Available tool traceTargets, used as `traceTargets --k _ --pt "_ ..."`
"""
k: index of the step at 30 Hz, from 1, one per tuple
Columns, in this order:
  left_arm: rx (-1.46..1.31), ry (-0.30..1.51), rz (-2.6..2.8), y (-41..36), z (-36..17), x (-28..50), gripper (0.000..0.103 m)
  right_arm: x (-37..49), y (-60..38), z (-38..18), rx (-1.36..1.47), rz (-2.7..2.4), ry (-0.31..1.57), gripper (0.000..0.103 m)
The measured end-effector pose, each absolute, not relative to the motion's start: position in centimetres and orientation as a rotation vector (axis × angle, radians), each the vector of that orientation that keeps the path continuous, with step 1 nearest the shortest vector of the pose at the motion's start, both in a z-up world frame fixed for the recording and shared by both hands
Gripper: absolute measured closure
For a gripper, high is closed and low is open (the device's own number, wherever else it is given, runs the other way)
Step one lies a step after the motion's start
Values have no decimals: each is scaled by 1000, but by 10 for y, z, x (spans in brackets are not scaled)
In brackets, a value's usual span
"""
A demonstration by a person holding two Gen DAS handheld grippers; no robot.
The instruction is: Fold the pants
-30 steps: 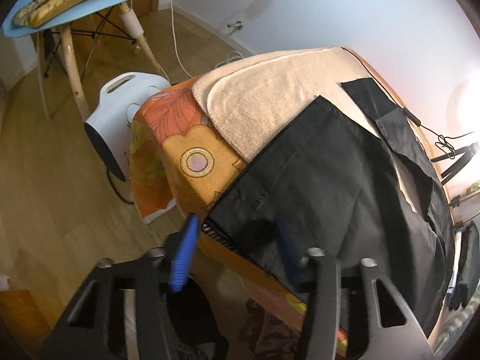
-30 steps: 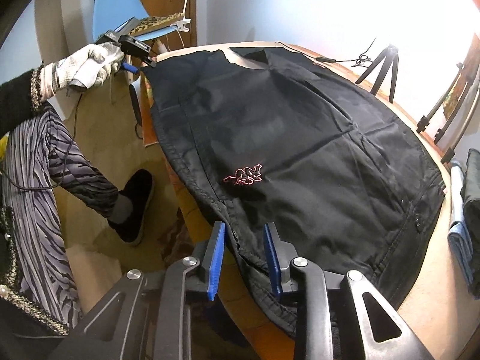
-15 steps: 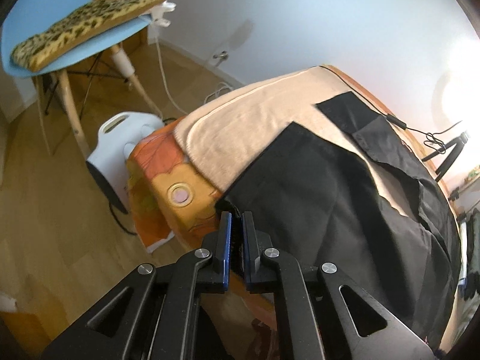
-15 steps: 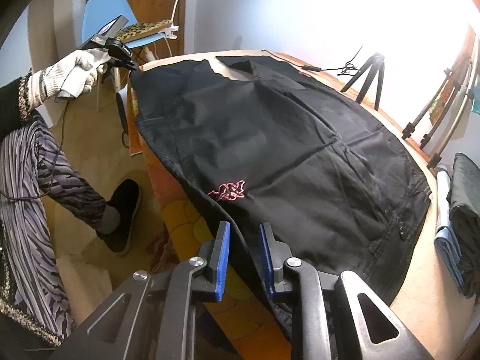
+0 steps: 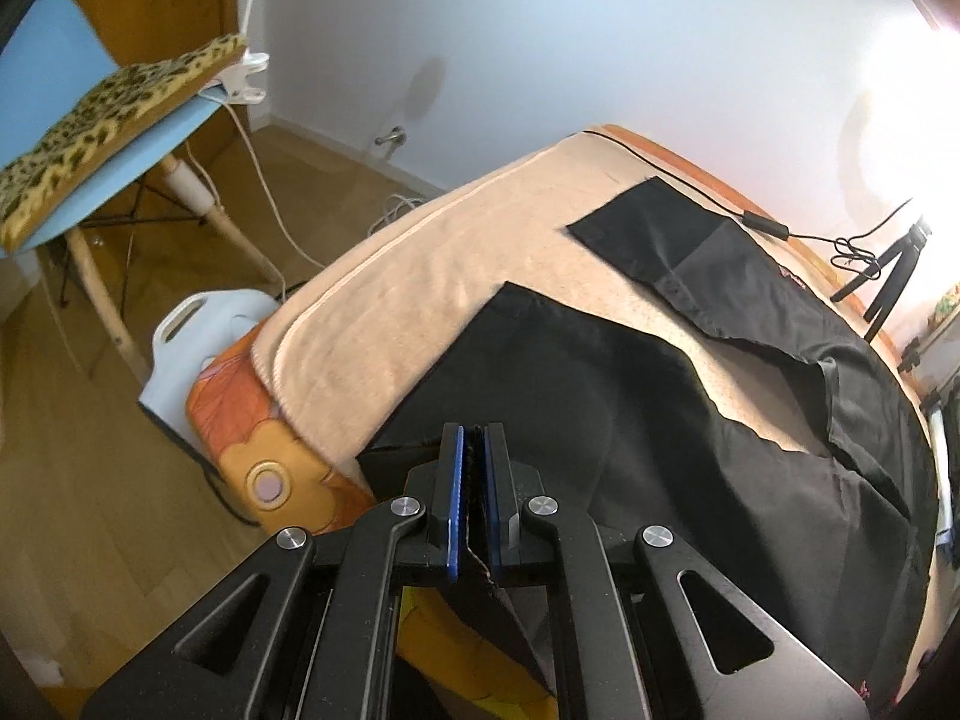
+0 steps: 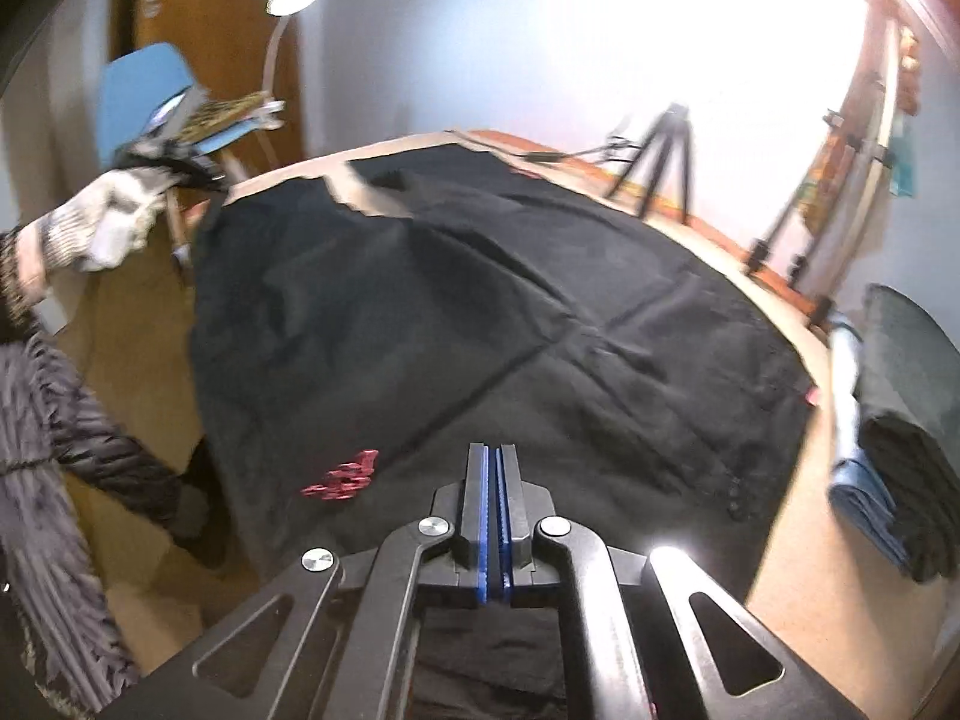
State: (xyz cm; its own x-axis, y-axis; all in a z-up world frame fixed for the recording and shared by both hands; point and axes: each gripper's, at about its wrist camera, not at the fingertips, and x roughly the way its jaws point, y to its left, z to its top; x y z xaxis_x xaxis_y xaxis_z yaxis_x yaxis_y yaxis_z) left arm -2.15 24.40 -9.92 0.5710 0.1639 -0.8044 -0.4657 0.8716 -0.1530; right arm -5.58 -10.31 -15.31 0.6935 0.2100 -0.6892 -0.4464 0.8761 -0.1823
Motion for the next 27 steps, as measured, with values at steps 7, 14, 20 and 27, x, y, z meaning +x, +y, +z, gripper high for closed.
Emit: traceTargets --k 7,14,20,27 --pt "-393 898 386 249 -104 -17 98 -95 -53 -188 -499 640 782 52" --pt "-398 896 381 249 -103 -16 98 -106 -29 -223 -684 582 809 56" --pt "-399 884 377 248 -99 -17 98 -101 -34 -217 -630 604 822 80" --pt "-398 861 362 242 -86 -6 98 -87 -53 -189 -462 614 803 102"
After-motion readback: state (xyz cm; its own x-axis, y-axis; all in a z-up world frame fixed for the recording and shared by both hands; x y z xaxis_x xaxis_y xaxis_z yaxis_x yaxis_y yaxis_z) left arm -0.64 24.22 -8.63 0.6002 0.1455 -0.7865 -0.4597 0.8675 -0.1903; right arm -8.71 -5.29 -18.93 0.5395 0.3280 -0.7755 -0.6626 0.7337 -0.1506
